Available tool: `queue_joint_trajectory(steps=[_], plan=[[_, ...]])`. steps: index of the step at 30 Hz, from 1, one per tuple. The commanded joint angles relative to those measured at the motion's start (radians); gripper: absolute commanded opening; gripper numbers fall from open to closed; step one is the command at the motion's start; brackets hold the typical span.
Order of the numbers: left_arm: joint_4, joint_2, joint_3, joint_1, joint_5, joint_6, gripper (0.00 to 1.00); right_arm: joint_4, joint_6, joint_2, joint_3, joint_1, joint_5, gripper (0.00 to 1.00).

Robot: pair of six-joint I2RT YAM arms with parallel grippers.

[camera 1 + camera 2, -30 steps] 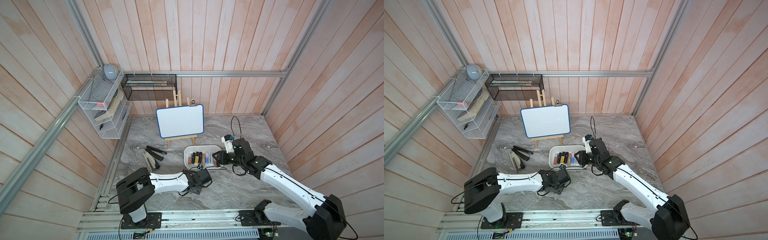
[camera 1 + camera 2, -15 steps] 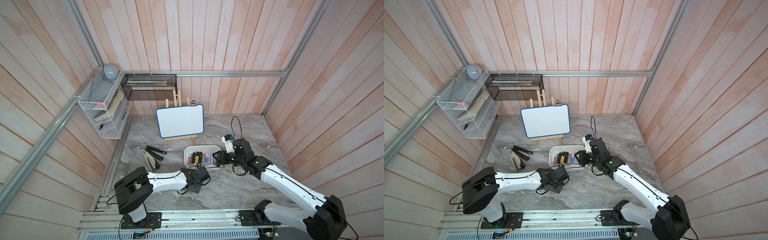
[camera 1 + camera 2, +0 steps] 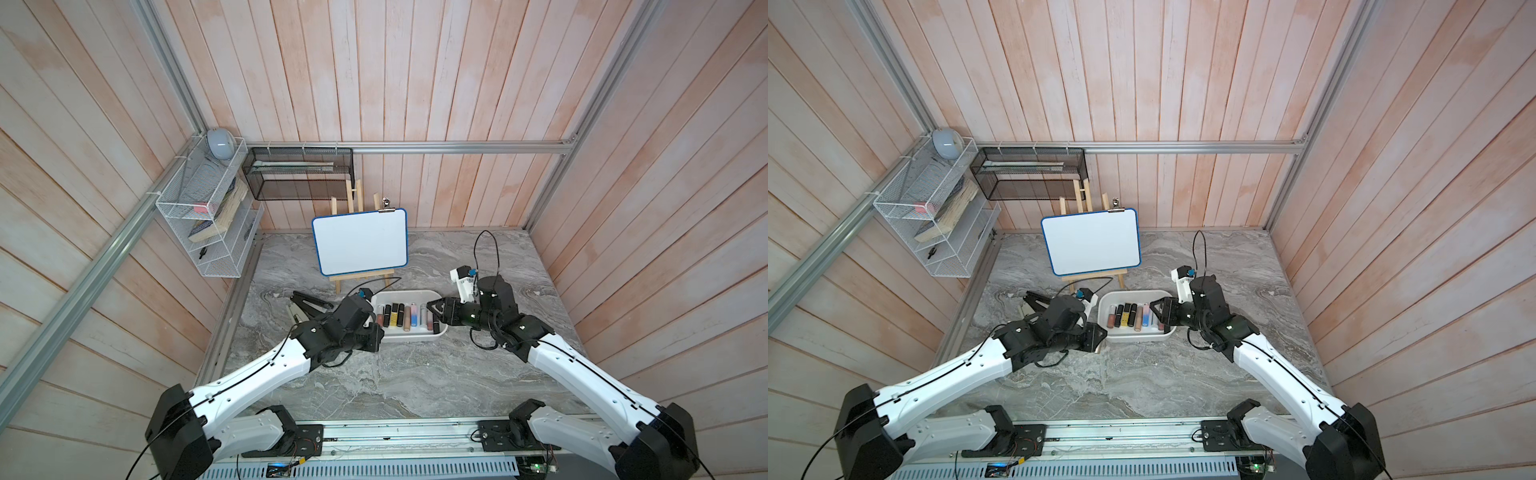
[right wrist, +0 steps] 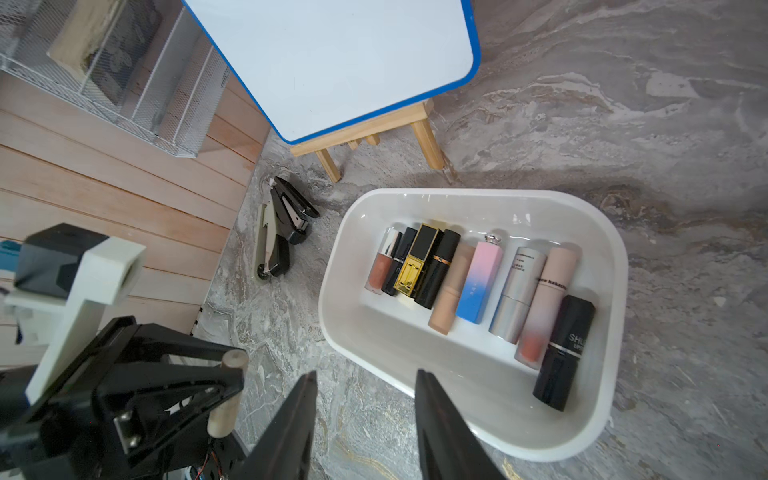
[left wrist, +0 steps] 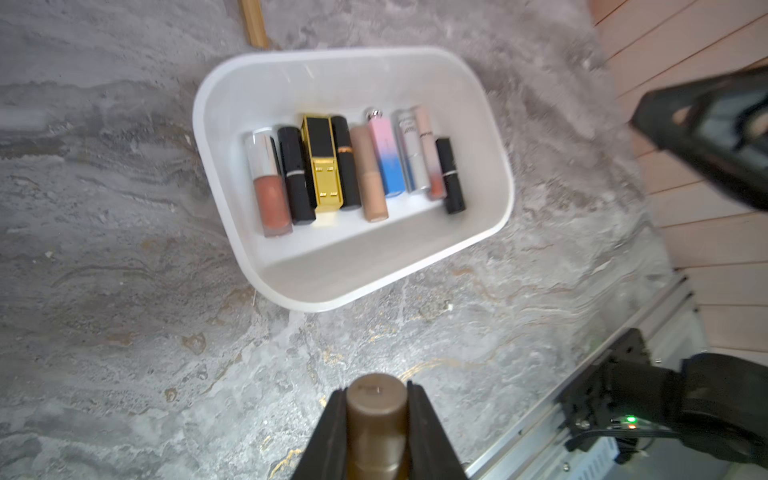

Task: Put the lipstick into the storage box
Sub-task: Pick up the lipstick at the center of the board.

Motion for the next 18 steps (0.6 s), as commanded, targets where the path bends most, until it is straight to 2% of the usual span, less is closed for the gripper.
queue_joint_trajectory(steps=[1,7,13,18], plan=[[0.128,-0.044,-0.025,0.049,0.177,0.011,0.25,0.071,0.031,-0.034,-0.018,-0.011,-0.113,0.44],[0.302,-0.038,-0.037,0.114,0.331,-0.040,0.25,0.194,0.075,-0.077,-0.054,-0.013,-0.269,0.46],[0.590,-0.038,-0.098,0.190,0.496,-0.177,0.25,0.359,0.147,-0.109,-0.101,-0.012,-0.432,0.48],[0.815,-0.017,-0.146,0.213,0.574,-0.286,0.26,0.472,0.206,-0.111,-0.136,0.001,-0.487,0.49]])
